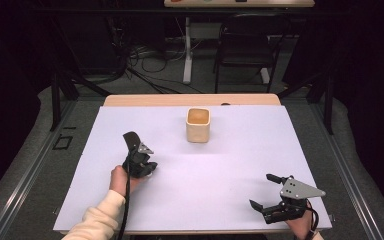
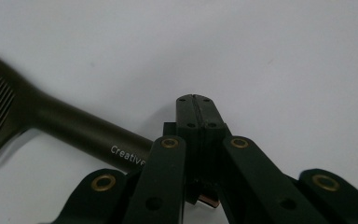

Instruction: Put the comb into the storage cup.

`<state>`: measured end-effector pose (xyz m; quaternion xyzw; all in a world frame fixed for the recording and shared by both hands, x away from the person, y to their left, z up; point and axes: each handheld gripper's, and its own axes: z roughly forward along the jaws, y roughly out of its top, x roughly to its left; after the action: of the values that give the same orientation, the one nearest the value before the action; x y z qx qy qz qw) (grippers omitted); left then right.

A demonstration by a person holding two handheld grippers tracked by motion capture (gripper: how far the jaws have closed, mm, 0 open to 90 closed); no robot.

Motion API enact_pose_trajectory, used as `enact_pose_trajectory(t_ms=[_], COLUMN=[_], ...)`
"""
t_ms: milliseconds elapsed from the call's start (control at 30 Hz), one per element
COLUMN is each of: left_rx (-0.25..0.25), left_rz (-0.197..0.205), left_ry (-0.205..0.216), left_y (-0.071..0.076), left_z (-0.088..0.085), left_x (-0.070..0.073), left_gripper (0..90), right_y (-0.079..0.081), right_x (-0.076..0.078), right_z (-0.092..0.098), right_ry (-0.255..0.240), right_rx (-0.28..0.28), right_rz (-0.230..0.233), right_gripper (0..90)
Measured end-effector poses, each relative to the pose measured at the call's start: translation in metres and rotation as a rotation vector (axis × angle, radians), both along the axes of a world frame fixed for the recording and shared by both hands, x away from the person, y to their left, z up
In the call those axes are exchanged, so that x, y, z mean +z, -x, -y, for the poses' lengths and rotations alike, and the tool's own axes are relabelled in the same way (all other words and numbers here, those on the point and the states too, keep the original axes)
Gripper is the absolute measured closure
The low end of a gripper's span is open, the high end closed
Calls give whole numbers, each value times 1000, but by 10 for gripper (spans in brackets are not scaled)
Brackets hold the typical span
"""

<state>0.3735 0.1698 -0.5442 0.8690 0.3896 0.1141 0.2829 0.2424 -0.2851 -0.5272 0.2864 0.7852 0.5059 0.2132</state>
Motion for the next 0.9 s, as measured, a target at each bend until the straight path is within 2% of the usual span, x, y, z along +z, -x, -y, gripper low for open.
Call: enact_pose_trajectory(t_ms=[267,533,867,900], left_rx=[23,61,98,101], left_rz=[-7,-6,-6,-6], left_ry=[13,4,-2,-12], left_y=[8,13,13,13], left_z=[-14,-30,-43,-45], left_x=[2,4,5,5], left_gripper=[899,899,898,897], right_y=[0,0,0,-1], right_x=[0,0,0,0], right_z=[0,0,-1,-1], right_ry=[3,4,5,3], right_rx=[0,0,3,3], right_rz=[-1,-2,-8,-8], right_gripper=[0,0,0,0])
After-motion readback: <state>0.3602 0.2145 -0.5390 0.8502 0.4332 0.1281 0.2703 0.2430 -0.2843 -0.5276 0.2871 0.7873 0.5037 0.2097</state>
